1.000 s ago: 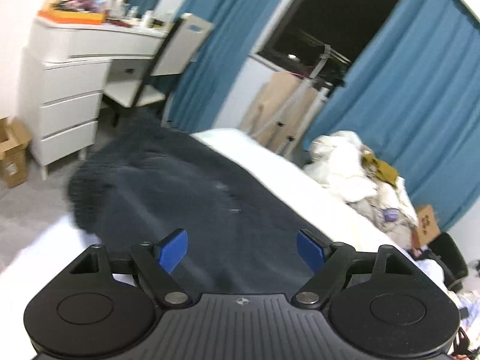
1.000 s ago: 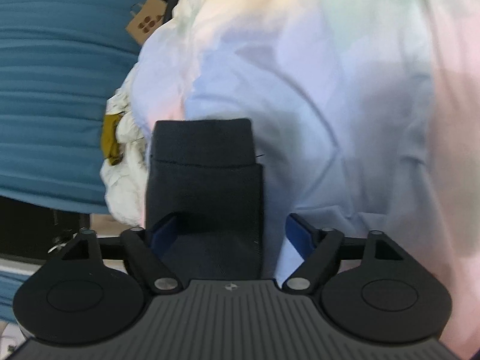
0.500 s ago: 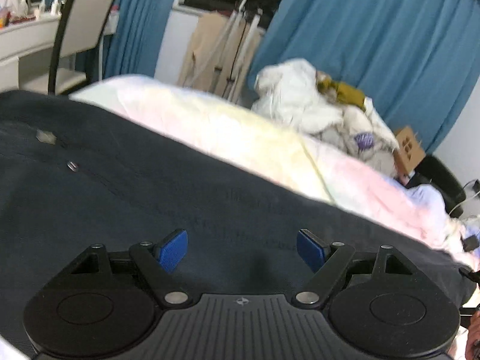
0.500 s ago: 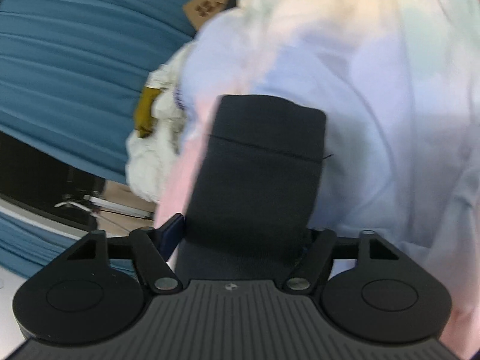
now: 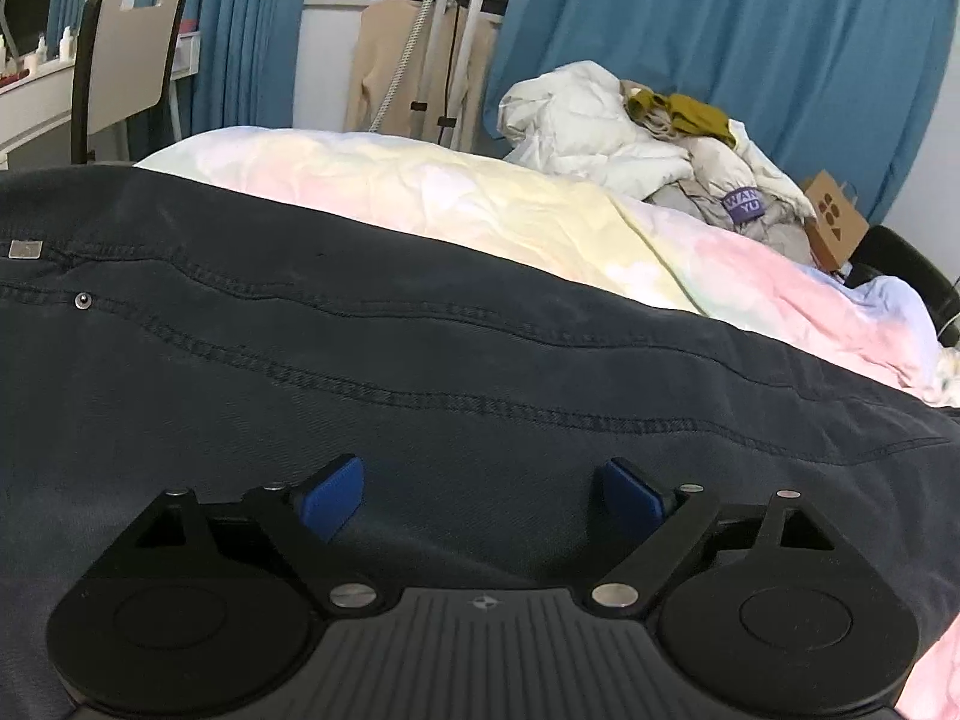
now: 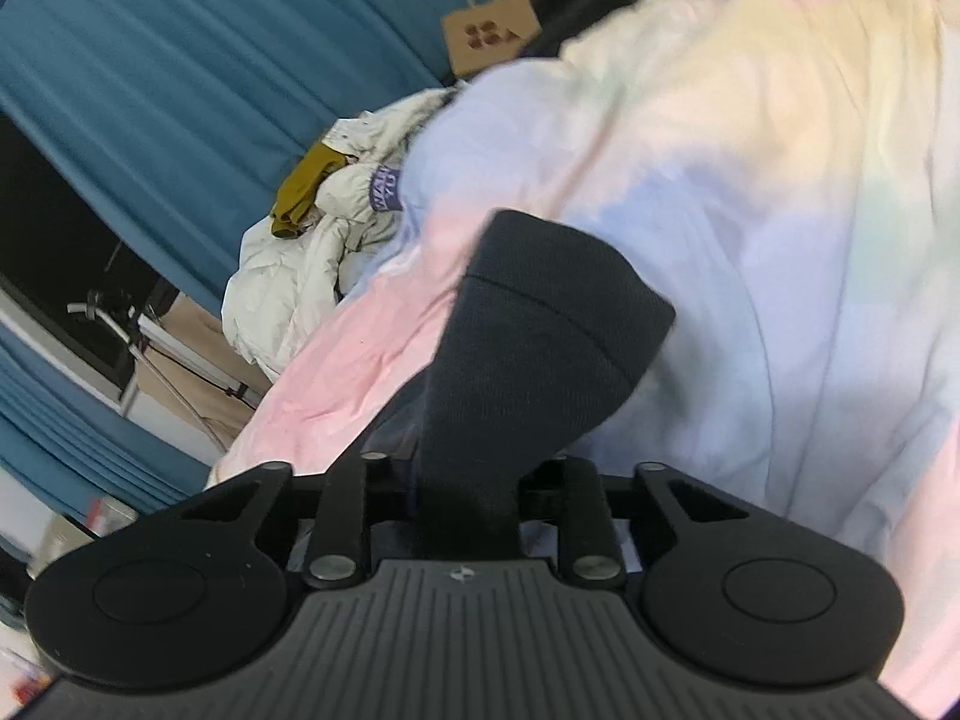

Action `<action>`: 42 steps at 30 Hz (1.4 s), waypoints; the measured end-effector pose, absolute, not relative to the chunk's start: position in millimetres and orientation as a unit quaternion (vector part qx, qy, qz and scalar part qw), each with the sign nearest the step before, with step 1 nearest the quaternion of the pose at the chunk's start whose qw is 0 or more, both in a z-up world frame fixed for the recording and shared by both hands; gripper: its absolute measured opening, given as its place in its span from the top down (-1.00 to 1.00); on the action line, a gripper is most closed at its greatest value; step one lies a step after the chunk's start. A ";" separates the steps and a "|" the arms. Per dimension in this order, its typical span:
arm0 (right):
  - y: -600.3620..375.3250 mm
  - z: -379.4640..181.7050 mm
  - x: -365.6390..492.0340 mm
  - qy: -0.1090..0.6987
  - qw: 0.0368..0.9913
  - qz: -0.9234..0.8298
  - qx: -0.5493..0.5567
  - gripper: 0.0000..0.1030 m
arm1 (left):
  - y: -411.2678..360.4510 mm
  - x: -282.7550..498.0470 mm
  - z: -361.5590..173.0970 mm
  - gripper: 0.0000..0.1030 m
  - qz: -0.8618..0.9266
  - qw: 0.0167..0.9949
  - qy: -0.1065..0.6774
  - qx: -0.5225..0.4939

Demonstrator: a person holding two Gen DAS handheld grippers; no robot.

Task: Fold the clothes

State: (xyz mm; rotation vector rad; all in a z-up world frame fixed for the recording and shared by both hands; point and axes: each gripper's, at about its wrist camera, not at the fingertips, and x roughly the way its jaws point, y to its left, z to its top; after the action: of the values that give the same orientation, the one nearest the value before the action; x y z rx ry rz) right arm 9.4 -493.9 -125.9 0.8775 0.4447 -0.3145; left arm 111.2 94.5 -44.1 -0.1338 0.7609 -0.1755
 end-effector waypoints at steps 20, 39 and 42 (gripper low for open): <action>-428.8 -37.2 23.9 0.167 0.940 -0.172 0.242 0.66 | 93.6 87.0 -20.4 -0.75 -0.139 0.924 0.352 -0.059; -121.1 7.8 86.6 0.123 0.985 0.036 -0.112 0.66 | 228.4 60.3 48.4 -0.78 -0.071 0.938 0.212 -0.266; -62.1 -36.3 86.3 0.147 0.972 0.081 -0.164 0.67 | 251.9 51.8 47.7 -0.78 -0.063 0.925 0.201 -0.315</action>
State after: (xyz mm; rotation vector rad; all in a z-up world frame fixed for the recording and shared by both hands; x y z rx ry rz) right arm 86.3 -62.1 -36.3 -0.3305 0.2965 0.1631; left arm 51.8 251.9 47.7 -0.6471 0.4121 -0.1301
